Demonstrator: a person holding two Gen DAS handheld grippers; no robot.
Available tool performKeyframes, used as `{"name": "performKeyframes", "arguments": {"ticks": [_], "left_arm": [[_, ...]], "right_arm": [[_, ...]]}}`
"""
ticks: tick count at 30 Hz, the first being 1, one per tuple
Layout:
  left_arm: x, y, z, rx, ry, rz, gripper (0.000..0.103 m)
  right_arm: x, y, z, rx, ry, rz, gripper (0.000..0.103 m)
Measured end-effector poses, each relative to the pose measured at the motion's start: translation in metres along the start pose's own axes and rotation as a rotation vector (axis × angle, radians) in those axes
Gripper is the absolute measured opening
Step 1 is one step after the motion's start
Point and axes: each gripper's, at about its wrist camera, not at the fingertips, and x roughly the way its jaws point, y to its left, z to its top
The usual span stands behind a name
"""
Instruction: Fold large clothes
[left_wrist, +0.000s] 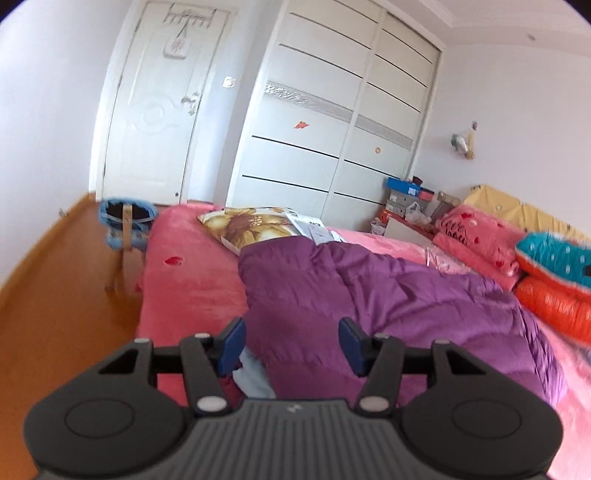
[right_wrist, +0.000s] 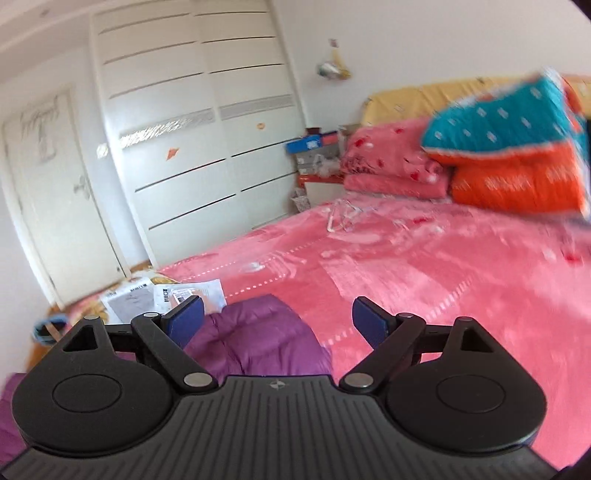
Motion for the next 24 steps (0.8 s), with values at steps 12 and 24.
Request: {"name": "performKeyframes", "arguments": {"ticks": [12,24], "left_arm": [[-0.097,-0.062,-0.054,0.068,0.152,-0.085,0.085],[-0.216,-0.165,-0.104,0.124,0.255,0.006,0.096]], "right_arm": [[-0.158,-0.063,-0.121,0.064,0.148,-0.21,0.103],[-0.267,-0.036,-0.167,-0.148,0.247,-0.209,0.103]]}}
